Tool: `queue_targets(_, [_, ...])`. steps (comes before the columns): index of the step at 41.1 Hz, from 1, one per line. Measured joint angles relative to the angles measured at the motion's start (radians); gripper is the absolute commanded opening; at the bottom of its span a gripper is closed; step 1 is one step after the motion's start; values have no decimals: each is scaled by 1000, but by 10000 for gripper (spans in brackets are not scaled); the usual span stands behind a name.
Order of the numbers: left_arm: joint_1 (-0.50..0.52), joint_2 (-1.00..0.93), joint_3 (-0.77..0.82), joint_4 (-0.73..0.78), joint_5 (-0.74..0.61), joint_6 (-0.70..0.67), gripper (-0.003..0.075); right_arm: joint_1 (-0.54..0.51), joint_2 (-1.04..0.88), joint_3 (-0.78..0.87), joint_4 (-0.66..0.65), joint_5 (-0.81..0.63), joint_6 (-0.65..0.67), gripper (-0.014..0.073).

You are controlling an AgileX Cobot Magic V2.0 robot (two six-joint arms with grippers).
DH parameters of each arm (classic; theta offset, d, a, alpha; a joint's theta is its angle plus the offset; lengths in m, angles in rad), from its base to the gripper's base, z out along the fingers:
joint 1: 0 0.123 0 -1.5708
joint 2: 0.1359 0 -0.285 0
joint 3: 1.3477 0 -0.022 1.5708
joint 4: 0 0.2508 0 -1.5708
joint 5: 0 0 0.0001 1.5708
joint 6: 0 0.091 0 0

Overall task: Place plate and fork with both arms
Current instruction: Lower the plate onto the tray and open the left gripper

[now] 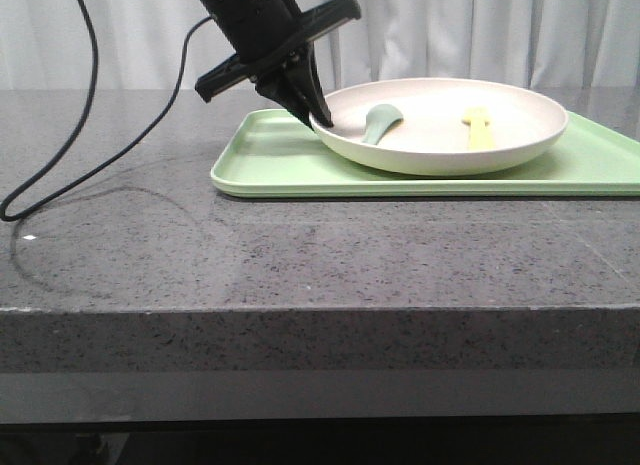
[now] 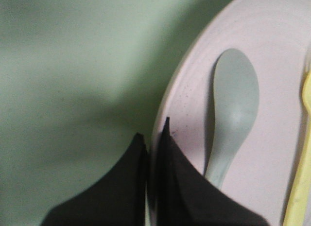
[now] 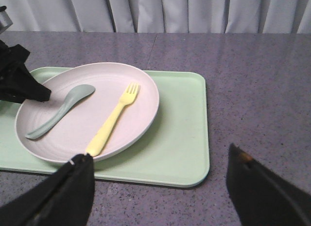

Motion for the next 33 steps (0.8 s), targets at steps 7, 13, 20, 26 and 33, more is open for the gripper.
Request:
queue_targets(7, [-2, 7, -2, 2, -8, -6, -18, 8, 0, 0, 0, 2, 0, 584])
queue_targets(13, [-2, 7, -2, 4, -31, -7, -18, 8, 0, 0, 0, 2, 0, 584])
queue_targets(20, [-2, 7, -2, 6, -31, -7, -16, 8, 0, 0, 0, 2, 0, 584])
queue_targets(26, [-4, 7, -2, 6, -31, -7, 36, 8, 0, 0, 0, 2, 0, 584])
queue_targets(33, [-6, 7, -6, 0, -31, -7, 237, 8, 0, 0, 0, 4, 0, 584])
